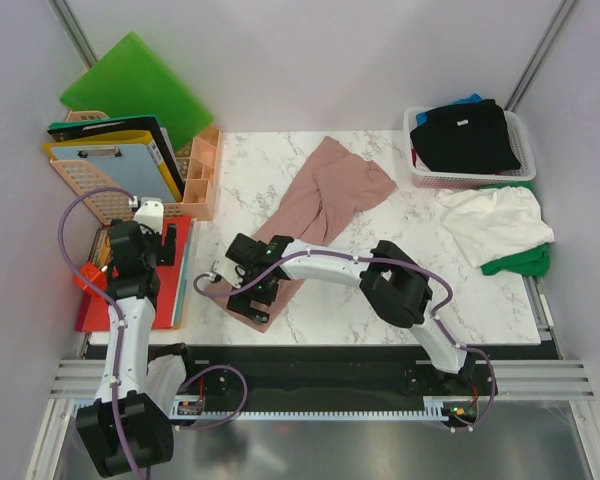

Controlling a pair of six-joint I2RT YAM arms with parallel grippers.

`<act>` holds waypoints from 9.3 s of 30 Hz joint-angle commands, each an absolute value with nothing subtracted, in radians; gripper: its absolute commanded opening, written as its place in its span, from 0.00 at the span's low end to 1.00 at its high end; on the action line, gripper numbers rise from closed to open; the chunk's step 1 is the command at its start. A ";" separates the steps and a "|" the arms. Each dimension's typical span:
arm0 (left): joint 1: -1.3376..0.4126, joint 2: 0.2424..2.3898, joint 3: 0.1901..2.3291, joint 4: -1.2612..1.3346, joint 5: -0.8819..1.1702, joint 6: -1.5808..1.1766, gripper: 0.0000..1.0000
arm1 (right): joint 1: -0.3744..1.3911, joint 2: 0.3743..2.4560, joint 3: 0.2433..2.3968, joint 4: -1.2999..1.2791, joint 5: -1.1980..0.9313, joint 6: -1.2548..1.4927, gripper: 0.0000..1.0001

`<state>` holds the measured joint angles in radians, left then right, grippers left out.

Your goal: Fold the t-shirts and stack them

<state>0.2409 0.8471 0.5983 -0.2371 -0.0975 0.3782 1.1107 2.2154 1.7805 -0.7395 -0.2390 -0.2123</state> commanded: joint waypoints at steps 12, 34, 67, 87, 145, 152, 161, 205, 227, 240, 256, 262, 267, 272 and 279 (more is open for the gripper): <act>0.250 0.851 0.587 -0.192 -0.084 0.393 0.93 | 1.112 2.106 1.537 -0.747 -0.420 -0.278 0.98; 0.249 0.923 0.644 -0.187 -0.041 0.353 0.93 | 0.983 1.744 1.207 -1.019 -0.474 -0.428 0.98; 0.250 0.833 0.695 -0.396 0.127 0.436 0.92 | 0.482 1.940 1.881 -0.722 0.090 -0.150 0.98; 0.250 0.873 0.681 -0.403 0.127 0.426 0.92 | 0.433 2.359 2.200 -0.781 0.003 0.000 0.98; 0.250 0.888 0.595 -0.419 0.048 0.448 0.91 | 0.362 2.426 2.088 -0.143 0.236 0.024 0.98; 0.250 0.887 0.588 -0.414 0.061 0.436 0.91 | 0.365 2.059 1.781 -0.067 0.222 0.048 0.98; 0.250 0.882 0.586 -0.410 0.071 0.436 0.91 | 0.353 2.063 2.028 -1.047 -0.443 -0.089 0.98; 0.249 0.963 0.615 -0.384 0.100 0.449 0.91 | 0.940 1.888 1.411 -1.224 -0.313 -0.470 0.84; 0.249 0.919 0.618 -0.410 0.078 0.482 0.91 | 0.983 1.944 1.477 -1.132 -0.308 -0.416 0.71; 0.250 0.917 0.617 -0.410 0.080 0.480 0.91 | 0.994 1.963 1.489 -1.114 -0.322 -0.410 0.80; 0.250 0.897 0.601 -0.411 0.083 0.482 0.91 | 1.097 1.942 1.436 -1.022 -0.209 -0.357 0.41; 0.249 0.885 0.601 -0.413 0.064 0.503 0.91 | 1.103 1.968 1.466 -1.019 -0.198 -0.354 0.00; 0.250 0.884 0.594 -0.416 0.071 0.497 0.91 | 1.108 1.951 1.500 -1.025 -0.190 -0.353 0.00; 0.249 0.896 0.594 -0.417 0.080 0.483 0.91 | 1.121 1.954 1.581 -1.038 -0.198 -0.339 0.00; 0.249 0.891 0.603 -0.420 0.069 0.491 0.91 | 1.144 2.008 1.684 -1.055 -0.224 -0.334 0.02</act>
<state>0.2455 0.8967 0.5823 -0.4248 0.0795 0.4664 1.1282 1.9713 1.6306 -1.0386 -0.2031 -0.3473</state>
